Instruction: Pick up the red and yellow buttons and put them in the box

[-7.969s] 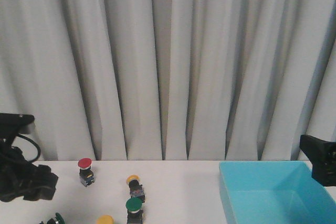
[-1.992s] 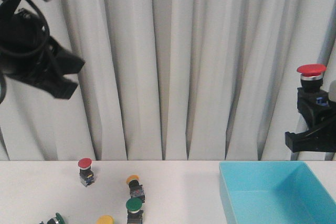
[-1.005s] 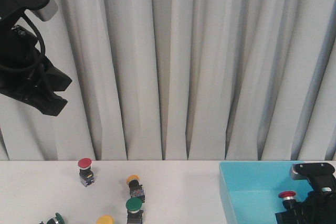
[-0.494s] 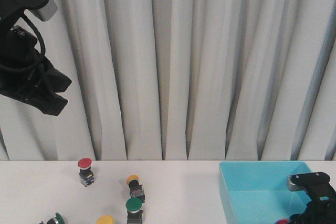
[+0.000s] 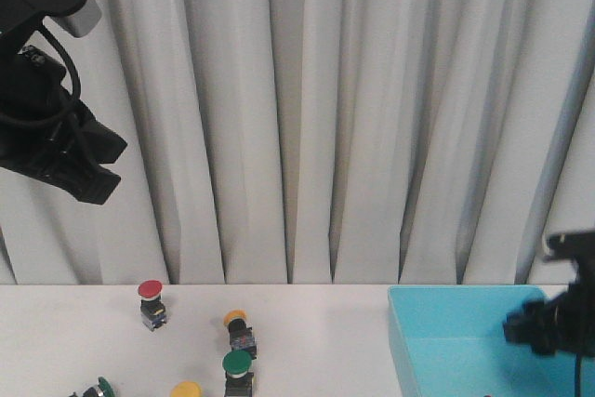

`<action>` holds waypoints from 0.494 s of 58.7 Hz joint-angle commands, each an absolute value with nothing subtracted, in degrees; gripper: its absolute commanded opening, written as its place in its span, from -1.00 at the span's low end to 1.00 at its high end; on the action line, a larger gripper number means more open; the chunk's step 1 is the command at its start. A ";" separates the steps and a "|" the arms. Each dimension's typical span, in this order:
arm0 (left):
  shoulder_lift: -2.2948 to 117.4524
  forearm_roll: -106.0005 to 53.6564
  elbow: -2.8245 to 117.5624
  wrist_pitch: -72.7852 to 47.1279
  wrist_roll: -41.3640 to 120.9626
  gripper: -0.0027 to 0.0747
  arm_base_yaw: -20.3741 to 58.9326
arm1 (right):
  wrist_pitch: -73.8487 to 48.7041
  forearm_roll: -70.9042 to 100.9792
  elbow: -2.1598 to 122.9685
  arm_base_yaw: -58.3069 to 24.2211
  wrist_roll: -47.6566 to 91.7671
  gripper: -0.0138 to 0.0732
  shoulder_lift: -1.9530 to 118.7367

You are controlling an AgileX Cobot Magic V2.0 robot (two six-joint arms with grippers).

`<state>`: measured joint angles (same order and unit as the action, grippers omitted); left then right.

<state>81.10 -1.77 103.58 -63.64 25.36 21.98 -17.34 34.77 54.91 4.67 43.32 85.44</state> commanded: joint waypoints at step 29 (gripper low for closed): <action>81.61 -1.99 105.07 -52.61 18.99 -0.64 21.84 | -11.49 43.61 63.76 -9.98 54.50 -0.04 57.38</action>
<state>82.54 -1.77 103.58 -56.29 19.63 21.98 -15.08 42.23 61.81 -9.91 54.09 60.78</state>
